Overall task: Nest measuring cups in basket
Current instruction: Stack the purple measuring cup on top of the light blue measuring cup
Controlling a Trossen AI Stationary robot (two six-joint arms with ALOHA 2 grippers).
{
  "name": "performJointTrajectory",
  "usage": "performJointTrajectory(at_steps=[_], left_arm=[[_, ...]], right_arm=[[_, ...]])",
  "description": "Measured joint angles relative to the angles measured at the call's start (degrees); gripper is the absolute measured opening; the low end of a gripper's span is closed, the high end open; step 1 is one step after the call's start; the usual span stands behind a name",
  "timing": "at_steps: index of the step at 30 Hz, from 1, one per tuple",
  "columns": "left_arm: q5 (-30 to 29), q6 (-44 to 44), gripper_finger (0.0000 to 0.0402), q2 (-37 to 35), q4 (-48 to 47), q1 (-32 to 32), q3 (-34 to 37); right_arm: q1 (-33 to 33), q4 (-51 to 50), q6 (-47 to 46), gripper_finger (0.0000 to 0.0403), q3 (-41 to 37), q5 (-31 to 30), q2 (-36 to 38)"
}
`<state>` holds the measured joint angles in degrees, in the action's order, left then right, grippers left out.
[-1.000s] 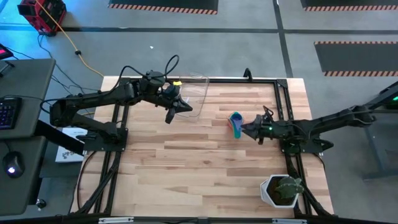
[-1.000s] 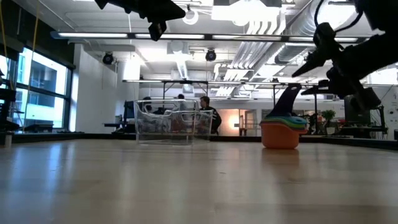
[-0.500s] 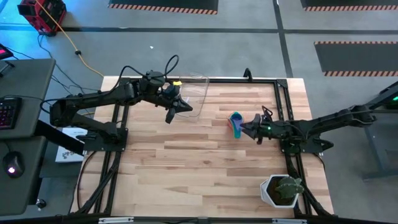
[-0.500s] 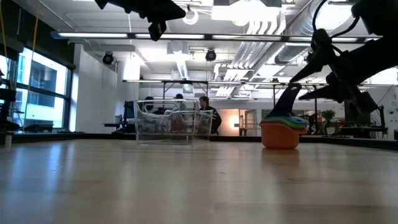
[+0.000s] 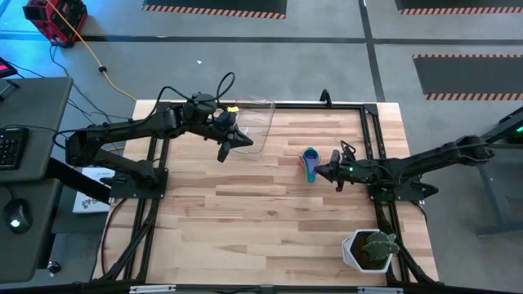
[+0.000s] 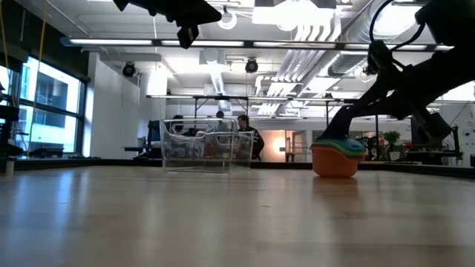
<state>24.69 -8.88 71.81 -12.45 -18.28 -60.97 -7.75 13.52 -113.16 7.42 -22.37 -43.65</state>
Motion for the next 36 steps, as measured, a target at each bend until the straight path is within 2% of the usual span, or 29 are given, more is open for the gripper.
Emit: performJointTrajectory(at_steps=[10,22,24,28,33,36], left_arm=[[0.0,0.0,0.0,0.0,0.0,0.0,0.0],[0.0,0.0,0.0,0.0,0.0,0.0,0.0],[0.0,0.0,0.0,0.0,0.0,0.0,0.0],[0.0,0.0,0.0,0.0,0.0,0.0,0.0],[0.0,-0.7,0.0,0.0,0.0,0.0,0.0],[0.0,-1.5,0.0,0.0,0.0,0.0,0.0]], right_arm=[[0.0,3.1,1.2,0.0007,0.0,-0.8,-2.1],[0.0,7.4,6.0,0.0002,0.0,-1.8,0.9],[0.0,6.1,8.2,0.0001,0.0,0.4,1.5],[0.0,4.5,18.4,0.0001,0.0,3.7,1.7],[0.0,2.1,23.9,0.0001,-0.2,3.2,1.3],[0.0,6.4,25.8,0.0,-2.5,2.6,1.3]])
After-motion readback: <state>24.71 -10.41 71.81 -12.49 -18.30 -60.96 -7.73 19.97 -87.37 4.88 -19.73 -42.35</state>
